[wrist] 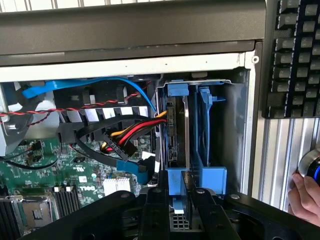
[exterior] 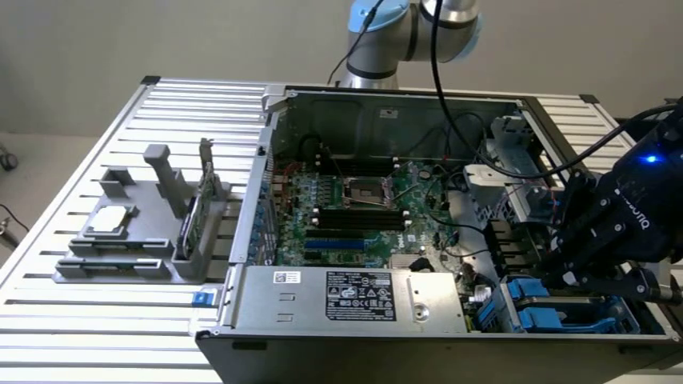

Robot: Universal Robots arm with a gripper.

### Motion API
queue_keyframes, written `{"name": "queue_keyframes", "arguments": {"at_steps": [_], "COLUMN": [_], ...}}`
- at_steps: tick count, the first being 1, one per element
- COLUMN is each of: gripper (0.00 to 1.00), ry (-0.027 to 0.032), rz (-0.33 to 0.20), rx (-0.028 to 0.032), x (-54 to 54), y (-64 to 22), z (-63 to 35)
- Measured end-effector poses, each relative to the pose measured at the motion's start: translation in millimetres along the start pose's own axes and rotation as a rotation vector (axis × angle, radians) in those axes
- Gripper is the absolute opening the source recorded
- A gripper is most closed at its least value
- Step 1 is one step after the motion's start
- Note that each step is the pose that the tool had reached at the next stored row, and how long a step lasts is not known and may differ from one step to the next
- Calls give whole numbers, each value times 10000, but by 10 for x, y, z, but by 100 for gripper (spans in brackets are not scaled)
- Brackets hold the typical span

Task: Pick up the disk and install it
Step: 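Insert the second disk wire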

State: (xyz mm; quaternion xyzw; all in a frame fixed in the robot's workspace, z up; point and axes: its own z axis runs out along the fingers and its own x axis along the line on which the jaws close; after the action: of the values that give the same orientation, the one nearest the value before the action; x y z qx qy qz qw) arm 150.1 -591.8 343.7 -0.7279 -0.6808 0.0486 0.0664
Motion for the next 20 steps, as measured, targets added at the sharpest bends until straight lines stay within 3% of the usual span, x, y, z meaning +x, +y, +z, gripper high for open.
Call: {"name": "queue_keyframes", "arguments": {"at_steps": [8,13,20], "gripper": [25,25,25], "ry": [1,-7,-81], "rz": [13,41,57], "rx": [-6,-31,-69], "x": [27,69,166], "y": [-21,-51,-88], "z": [-7,-97,-221]}}
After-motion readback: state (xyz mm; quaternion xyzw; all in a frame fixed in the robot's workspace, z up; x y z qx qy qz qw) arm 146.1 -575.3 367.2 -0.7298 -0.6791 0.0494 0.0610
